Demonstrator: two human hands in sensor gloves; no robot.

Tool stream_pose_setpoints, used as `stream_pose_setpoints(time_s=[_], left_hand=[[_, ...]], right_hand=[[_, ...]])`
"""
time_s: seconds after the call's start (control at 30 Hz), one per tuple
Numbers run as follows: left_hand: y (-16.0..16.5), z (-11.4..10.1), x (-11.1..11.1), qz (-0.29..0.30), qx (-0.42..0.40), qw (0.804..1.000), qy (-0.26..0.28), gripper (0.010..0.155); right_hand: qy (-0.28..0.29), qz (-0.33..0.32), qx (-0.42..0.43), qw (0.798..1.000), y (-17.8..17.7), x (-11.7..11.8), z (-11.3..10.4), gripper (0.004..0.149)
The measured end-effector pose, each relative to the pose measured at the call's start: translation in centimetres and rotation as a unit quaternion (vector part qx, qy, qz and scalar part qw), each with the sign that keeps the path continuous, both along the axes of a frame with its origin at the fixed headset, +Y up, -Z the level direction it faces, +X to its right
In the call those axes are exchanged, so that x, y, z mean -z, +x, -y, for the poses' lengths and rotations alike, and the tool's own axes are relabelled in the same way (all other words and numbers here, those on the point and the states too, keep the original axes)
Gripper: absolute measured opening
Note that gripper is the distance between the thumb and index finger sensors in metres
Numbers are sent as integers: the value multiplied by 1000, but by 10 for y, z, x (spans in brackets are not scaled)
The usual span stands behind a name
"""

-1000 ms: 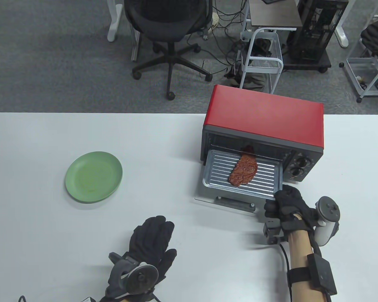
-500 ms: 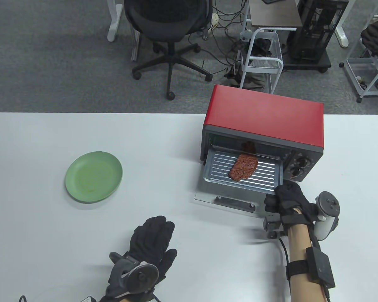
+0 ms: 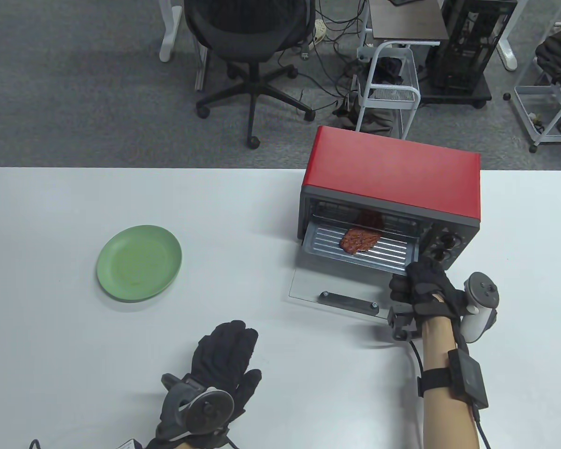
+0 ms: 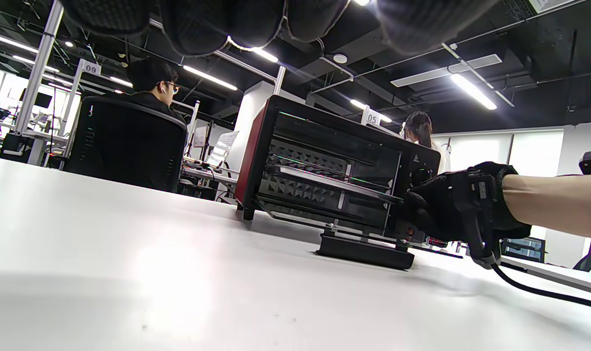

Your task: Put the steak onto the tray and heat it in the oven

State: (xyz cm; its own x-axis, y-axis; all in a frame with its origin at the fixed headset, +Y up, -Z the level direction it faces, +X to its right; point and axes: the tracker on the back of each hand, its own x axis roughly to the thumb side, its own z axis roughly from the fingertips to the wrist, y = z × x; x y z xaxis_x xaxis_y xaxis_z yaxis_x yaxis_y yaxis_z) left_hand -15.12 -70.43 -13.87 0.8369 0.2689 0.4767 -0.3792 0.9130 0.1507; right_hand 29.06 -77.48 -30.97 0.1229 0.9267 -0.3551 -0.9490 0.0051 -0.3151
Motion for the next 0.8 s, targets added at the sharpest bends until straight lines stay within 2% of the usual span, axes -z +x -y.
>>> stream_pose_setpoints(time_s=[0.17, 0.27, 0.33, 0.37, 0.4, 0.53, 0.63, 0.77, 0.8], left_hand=[[0, 0, 0, 1, 1, 1000, 2, 76], [0, 1, 0, 2, 2, 1000, 0, 76], [0, 1, 0, 1, 3, 1000, -2, 76], [0, 1, 0, 1, 2, 1000, -2, 76], [0, 1, -1, 1, 2, 1000, -2, 76], [0, 2, 0, 2, 3, 1000, -3, 76], [0, 2, 0, 2, 4, 1000, -4, 76], [0, 3, 0, 2, 4, 1000, -5, 76], [0, 3, 0, 1, 4, 1000, -6, 76]], right_hand=[[-2, 9, 43, 999, -1, 1, 4, 71], [7, 3, 109, 994, -6, 1, 8, 68], [13, -1, 135, 991, -9, 1, 10, 88], [17, 2, 141, 990, -9, 1, 10, 88], [21, 4, 148, 989, -11, 0, 10, 76], [31, 9, 192, 981, -17, 1, 9, 80], [19, 11, 188, 982, -23, 1, 9, 81], [-9, 1, 183, 983, -29, 4, 8, 71], [-23, -7, 174, 984, -31, 6, 9, 63]])
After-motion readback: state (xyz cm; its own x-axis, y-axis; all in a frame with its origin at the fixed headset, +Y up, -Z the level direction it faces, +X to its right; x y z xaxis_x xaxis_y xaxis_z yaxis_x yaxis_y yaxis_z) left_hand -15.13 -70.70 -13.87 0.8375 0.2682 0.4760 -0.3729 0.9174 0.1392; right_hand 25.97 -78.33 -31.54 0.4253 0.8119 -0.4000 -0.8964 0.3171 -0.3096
